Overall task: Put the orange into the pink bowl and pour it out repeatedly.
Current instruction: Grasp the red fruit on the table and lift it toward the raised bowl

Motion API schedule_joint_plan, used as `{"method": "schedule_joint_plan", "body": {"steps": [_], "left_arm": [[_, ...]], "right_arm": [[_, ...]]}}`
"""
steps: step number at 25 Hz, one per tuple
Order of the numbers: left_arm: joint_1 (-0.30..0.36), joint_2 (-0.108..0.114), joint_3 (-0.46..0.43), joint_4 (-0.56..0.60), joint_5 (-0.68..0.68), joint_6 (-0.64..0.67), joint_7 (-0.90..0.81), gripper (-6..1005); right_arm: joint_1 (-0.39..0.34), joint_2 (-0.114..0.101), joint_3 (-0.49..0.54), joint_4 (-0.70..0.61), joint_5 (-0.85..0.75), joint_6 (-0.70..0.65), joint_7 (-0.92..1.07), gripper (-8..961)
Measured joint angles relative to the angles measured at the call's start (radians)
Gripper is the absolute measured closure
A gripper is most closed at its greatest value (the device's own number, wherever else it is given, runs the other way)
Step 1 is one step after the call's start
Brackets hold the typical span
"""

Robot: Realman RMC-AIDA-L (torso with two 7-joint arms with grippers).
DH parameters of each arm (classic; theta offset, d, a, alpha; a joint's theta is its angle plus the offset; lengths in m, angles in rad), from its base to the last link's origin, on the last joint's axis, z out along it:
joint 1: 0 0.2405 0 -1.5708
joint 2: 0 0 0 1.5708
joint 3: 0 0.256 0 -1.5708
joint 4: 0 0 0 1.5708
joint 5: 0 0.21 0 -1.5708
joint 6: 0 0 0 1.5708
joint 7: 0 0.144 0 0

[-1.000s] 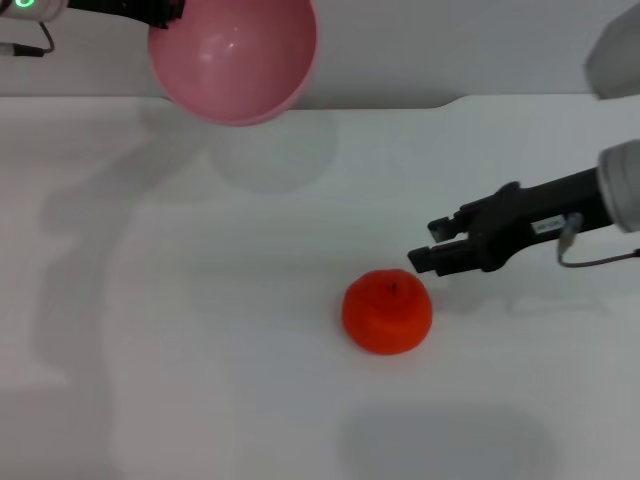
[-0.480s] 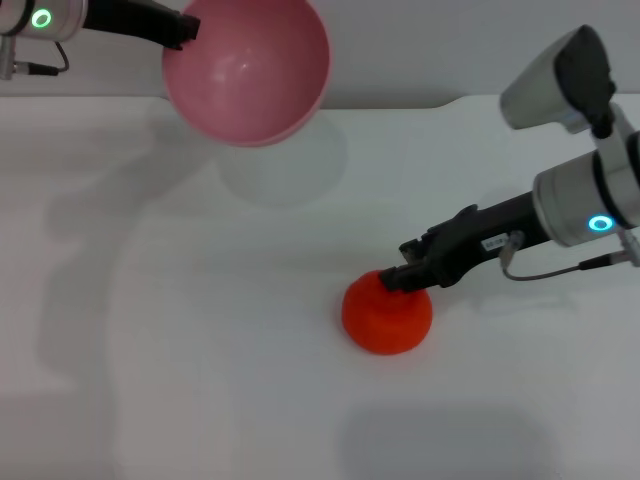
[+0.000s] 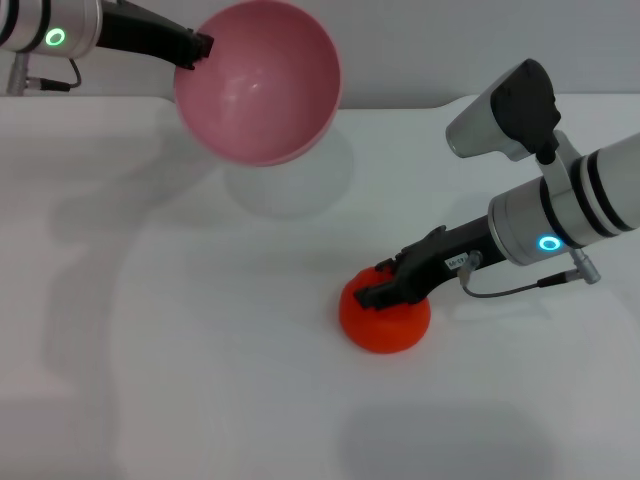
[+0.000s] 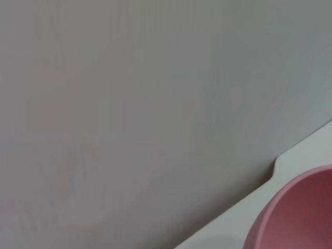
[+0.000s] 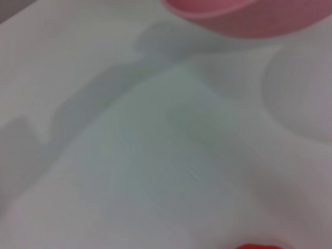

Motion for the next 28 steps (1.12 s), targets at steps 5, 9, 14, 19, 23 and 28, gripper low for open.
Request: {"method": "schedule_joint_plan", "body": {"steps": [5,9,14,19,23,28], "left_arm": [[0.006,-0.001,0.008,0.000,0.000,0.001,0.004,956],[0.013,-0.001,0.008,0.000,0.000,0.004,0.010,956],[0.017,-0.001,0.008,0.001,0.000,0.007,0.011,956],[0.020,0.000,0.008,0.002,0.000,0.007,0.011,956],[0.022,0.000,0.008,0.002,0.000,0.009,0.011,956],[0.023,0.000,0.008,0.002,0.000,0.010,0.011,956]], "right_arm": [[0.001,0.001,-0.002,0.019,0.027,0.017,0.000,411],[-0.006,0.002,-0.002,0.010,0.034,0.018,0.000,437],[-0.010,0.002,-0.001,0.004,0.040,0.012,0.000,605],[-0.017,-0.004,0.006,-0.021,0.039,-0.008,0.011,744],[-0.051,-0.010,0.016,-0.120,0.029,-0.073,0.041,763],[-0.119,-0.013,0.087,-0.383,-0.008,-0.249,0.096,785]]}}
